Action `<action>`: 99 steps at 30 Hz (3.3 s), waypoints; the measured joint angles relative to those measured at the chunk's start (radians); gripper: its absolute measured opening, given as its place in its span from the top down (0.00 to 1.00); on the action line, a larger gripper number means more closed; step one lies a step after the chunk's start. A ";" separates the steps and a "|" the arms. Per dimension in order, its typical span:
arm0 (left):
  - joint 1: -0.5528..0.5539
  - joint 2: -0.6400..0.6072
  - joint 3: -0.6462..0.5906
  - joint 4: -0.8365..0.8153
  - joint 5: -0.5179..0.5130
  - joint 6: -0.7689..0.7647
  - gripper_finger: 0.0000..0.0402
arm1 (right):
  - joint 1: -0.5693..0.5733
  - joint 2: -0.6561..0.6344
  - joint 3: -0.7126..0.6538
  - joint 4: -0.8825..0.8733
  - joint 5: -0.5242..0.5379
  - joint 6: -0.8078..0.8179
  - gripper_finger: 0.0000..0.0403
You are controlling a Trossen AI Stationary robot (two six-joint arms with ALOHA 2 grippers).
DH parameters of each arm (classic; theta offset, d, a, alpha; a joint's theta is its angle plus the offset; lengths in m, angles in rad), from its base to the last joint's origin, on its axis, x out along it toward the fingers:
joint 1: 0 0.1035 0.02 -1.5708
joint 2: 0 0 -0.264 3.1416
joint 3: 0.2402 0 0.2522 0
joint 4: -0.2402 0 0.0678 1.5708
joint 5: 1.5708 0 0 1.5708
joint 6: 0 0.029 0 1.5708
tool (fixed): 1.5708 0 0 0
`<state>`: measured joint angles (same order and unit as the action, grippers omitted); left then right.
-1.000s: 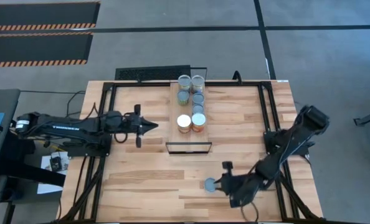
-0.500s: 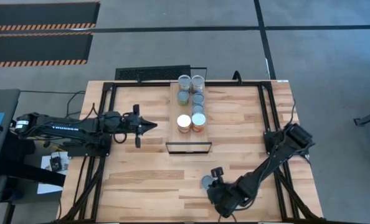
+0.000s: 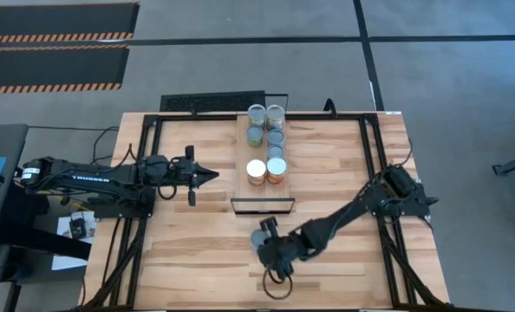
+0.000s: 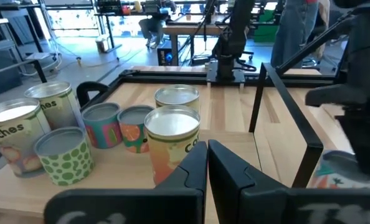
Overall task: Pick and place cans onto a shelf
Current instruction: Put the carrot can on the shelf
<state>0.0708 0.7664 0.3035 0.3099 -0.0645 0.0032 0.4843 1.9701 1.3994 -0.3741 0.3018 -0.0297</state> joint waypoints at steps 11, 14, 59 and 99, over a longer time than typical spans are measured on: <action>0.000 0.000 0.000 -0.006 0.001 0.000 0.99 | -0.095 0.062 0.029 0.114 -0.145 -0.084 0.95; 0.000 0.000 0.000 -0.010 0.001 0.000 0.99 | -0.092 0.098 0.058 0.086 -0.148 -0.085 0.95; -0.698 0.330 0.386 -0.376 -0.404 0.000 0.99 | 0.072 -0.688 -0.866 0.905 -0.041 0.003 0.99; -0.646 1.056 0.896 -0.802 -0.299 -0.151 0.98 | 0.048 -0.846 -1.079 1.131 -0.035 -0.020 0.98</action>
<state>-0.5754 1.8220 1.1992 -0.4923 -0.3633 -0.1474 0.5318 1.1239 0.3202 0.7567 0.2664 -0.0502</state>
